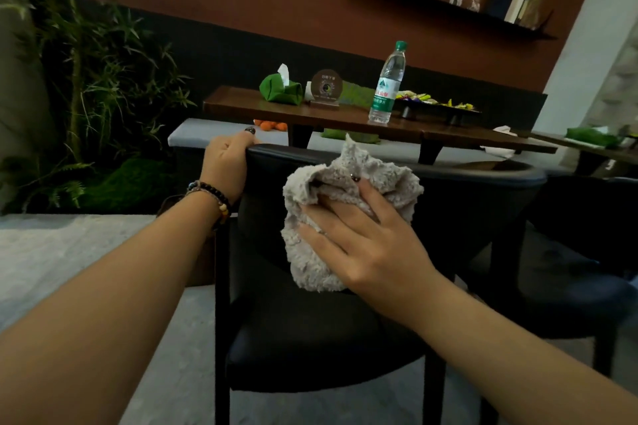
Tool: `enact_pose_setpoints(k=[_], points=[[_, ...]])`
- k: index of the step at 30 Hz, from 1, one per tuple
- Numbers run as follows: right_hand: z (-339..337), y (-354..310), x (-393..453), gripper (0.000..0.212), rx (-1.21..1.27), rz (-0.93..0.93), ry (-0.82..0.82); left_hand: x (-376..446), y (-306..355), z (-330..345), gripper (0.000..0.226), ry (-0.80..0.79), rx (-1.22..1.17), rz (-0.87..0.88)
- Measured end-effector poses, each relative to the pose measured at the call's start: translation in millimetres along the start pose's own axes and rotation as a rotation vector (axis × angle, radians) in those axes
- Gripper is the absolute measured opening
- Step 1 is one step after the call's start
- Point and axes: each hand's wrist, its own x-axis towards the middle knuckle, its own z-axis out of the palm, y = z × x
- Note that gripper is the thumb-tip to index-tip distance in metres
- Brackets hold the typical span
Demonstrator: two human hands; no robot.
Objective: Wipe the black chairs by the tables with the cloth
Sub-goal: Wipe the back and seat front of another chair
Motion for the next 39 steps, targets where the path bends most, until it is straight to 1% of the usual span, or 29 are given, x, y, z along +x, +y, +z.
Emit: enact_pose_setpoints(k=[1,3,4,6,7,9,11,14,15,18,19,20,22,23,24,25,27,28,29,30,31,32,35,38,39], points=[[-3.0,3.4,-6.2,0.027,0.008,0.006,0.003,3.9,-5.7,-1.2,0.029,-0.02,-0.018,0.008],[-8.7,12.1,-19.1,0.028,0.019,0.021,0.022,2.0,2.7,-5.6,0.034,-0.075,-0.101,-0.004],[-11.7,16.5,-25.5,0.028,0.014,0.034,0.037,-0.4,9.4,-8.2,0.037,-0.097,-0.078,0.049],[-16.1,23.7,-38.8,0.027,0.005,0.088,0.071,-5.5,23.9,-10.1,0.047,-0.133,0.089,0.265],[-17.9,26.3,-45.1,0.026,0.008,0.132,0.094,-8.7,33.1,-10.4,0.049,-0.153,0.177,0.375],[-21.7,30.6,-57.4,0.024,0.032,0.245,0.135,-16.7,53.9,-5.0,0.049,-0.23,0.303,0.503],[-23.7,33.3,-69.9,0.024,0.064,0.368,0.155,-27.4,78.6,8.2,0.053,-0.296,0.41,0.534],[-23.8,34.4,-82.0,0.03,0.136,0.568,0.199,-39.9,110.2,34.5,0.058,-0.372,0.564,0.572],[-22.6,33.7,-83.2,0.032,0.159,0.628,0.23,-41.7,120.3,42.0,0.059,-0.414,0.593,0.553],[-15.5,29.4,-83.6,0.035,0.218,0.792,0.331,-41.5,148.3,67.8,0.058,-0.611,0.653,0.38],[-13.0,28.4,-83.7,0.037,0.239,0.881,0.371,-41.5,156.7,80.0,0.056,-0.683,0.675,0.334],[-11.1,28.4,-83.5,0.04,0.273,1.003,0.425,-41.0,164.9,94.3,0.055,-0.744,0.697,0.306],[-9.3,31.3,-80.7,0.05,0.385,1.283,0.552,-40.9,179.5,120.7,0.057,-0.811,0.747,0.317],[-9.3,31.9,-78.6,0.057,0.467,1.377,0.6,-40.9,184.6,130.7,0.059,-0.841,0.767,0.325],[-9.7,30.1,-76.5,0.064,0.563,1.41,0.629,-41.1,188.9,138.3,0.055,-0.888,0.785,0.308],[-10.6,27.0,-75.3,0.069,0.666,1.393,0.645,-40.8,192.3,143.2,0.048,-0.915,0.765,0.276],[-11.3,21.6,-76.0,0.074,0.814,1.36,0.685,-37.5,187.5,148.2,0.035,-0.931,0.752,0.269],[-10.1,22.0,-77.1,0.079,0.841,1.375,0.702,-36.8,186.2,147.2,0.032,-0.924,0.76,0.273],[-8.4,24.6,-75.9,0.082,0.846,1.408,0.709,-37.5,185.8,145.1,0.033,-0.923,0.786,0.298],[-7.5,27.9,-72.9,0.078,0.829,1.45,0.703,-37.7,185.3,145.1,0.035,-0.91,0.795,0.316],[-7.5,31.6,-68.8,0.069,0.802,1.472,0.687,-37.0,184.4,146.4,0.036,-0.916,0.793,0.314],[-8.0,35.0,-64.4,0.064,0.771,1.468,0.658,-36.8,184.4,146.2,0.039,-0.938,0.814,0.309],[-7.1,41.0,-63.4,0.063,0.706,1.435,0.602,-37.8,191.0,139.9,0.055,-0.97,0.837,0.305],[-0.8,46.7,-72.6,0.068,0.66,1.45,0.645,-36.2,190.6,140.3,0.046,-0.955,0.841,0.259],[1.7,48.5,-74.6,0.064,0.636,1.467,0.671,-36.5,190.5,139.9,0.045,-0.949,0.832,0.245]])
